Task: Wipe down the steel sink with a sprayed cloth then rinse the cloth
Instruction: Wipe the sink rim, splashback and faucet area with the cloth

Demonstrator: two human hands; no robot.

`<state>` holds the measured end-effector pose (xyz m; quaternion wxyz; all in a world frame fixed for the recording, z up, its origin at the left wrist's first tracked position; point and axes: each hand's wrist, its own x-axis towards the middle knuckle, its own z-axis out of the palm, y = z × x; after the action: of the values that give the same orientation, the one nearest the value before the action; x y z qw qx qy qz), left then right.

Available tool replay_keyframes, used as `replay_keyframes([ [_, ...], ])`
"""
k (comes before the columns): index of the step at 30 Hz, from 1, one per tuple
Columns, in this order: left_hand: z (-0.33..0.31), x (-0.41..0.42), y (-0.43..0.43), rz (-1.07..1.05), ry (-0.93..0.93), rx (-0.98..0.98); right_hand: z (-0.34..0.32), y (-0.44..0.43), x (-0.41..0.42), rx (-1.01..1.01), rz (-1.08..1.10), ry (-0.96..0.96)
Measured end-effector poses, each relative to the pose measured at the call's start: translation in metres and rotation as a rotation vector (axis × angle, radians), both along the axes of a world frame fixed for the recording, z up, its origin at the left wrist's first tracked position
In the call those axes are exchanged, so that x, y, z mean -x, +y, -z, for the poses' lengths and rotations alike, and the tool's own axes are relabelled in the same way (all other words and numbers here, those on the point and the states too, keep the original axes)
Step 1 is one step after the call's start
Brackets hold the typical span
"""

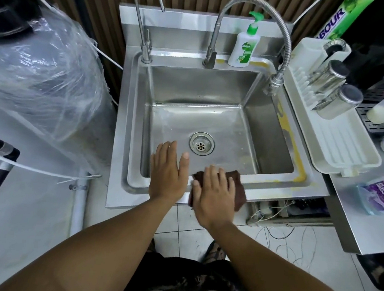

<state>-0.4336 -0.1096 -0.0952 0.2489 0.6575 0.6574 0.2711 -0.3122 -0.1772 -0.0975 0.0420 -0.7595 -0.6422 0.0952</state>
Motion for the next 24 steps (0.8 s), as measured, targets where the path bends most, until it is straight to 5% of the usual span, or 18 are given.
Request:
replay_keyframes([
  [7, 0.001, -0.002, -0.001, 0.065, 0.051, -0.007, 0.004, -0.037, -0.045, -0.022, -0.286, -0.001],
  [17, 0.000, -0.032, 0.009, 0.091, 0.175, 0.072, -0.005, -0.044, -0.161, 0.025, 0.056, -0.026],
  [22, -0.003, -0.086, 0.011, 0.094, 0.112, 0.073, -0.004, -0.023, -0.114, -0.043, 0.370, 0.041],
  [24, -0.003, -0.104, 0.008, 0.088, 0.106, 0.101, -0.002, -0.024, -0.091, -0.078, 0.317, 0.081],
])
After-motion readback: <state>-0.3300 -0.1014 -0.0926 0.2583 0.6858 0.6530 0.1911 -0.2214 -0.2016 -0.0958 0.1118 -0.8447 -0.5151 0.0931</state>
